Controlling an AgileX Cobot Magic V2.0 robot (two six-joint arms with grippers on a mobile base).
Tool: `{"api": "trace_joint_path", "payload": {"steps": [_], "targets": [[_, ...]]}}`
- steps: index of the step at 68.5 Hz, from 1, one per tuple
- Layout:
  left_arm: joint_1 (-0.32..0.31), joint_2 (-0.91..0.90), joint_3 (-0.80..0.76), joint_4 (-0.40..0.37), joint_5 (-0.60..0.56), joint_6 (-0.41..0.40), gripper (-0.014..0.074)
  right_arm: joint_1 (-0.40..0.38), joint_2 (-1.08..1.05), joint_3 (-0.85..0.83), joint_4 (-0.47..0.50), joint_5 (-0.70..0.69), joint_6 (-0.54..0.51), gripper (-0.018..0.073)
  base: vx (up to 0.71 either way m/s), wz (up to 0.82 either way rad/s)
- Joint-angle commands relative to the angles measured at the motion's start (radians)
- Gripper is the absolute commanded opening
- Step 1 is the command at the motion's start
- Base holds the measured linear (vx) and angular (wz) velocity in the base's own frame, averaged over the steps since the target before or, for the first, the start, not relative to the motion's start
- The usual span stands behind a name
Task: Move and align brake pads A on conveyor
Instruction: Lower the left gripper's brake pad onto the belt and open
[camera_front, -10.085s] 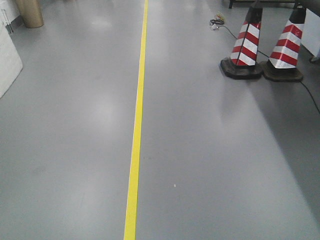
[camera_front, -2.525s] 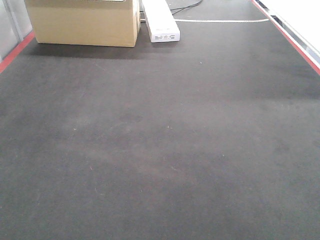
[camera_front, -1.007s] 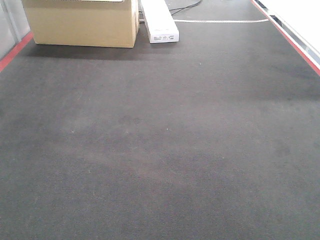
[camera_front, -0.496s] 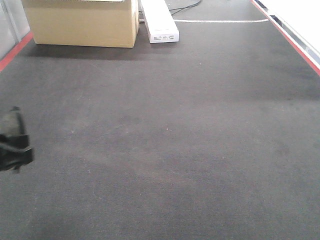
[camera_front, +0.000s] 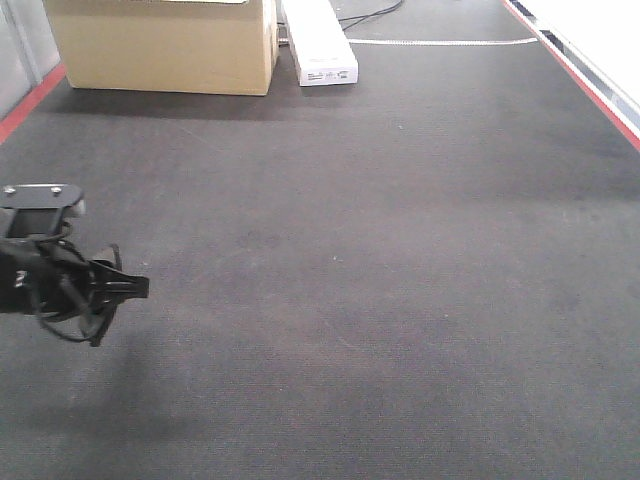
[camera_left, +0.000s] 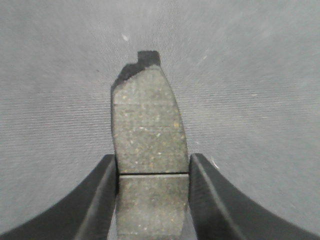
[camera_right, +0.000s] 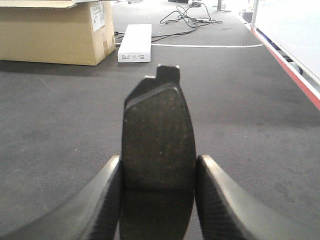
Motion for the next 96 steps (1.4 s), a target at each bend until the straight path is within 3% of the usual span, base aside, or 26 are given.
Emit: {"api": "trace_joint_path", "payload": {"steps": [1,27,36,49,60,76,96], "targets": [[-0.007,0.032,-0.068,-0.033,-0.041,-0.012,0.0045,-0.004,0.005,-0.032,-0.004,-0.096,-0.005,-0.0011,0.0,0.0],[-0.007,0.282,-0.199,-0.134,0.128,-0.012,0.0098,-0.004,0.005,-0.032,-0.004,-0.096,-0.005,-0.0011,0.0,0.0],[-0.007,0.32,-0.237,-0.134,0.164,-0.012,0.0188,-0.004,0.005,-0.032,-0.004,-0.096,-0.005,-0.0011,0.0,0.0],[-0.007,0.316,-0.276,-0.134,0.18,-0.01,0.0386,-0.004,0.005,-0.032,-0.004,-0.096,-0.005,-0.0011,0.0,0.0],[-0.007,0.276,-0.284,-0.132,0.194,0.002,0.0487,-0.004,0.005,-0.032,-0.004,-0.096,-0.005,-0.0011,0.0,0.0],[-0.016,0.152,-0.283,-0.13,0.229,0.031,0.0489,-0.004,0.005,-0.032,-0.004,-0.096,-0.005,-0.0011,0.0,0.0],[-0.083,-0.137,-0.22,-0.099,0.204,0.059,0.0489,-0.004,0.005,-0.032,-0.004,-0.096,-0.005,-0.0011,0.0,0.0]]}}
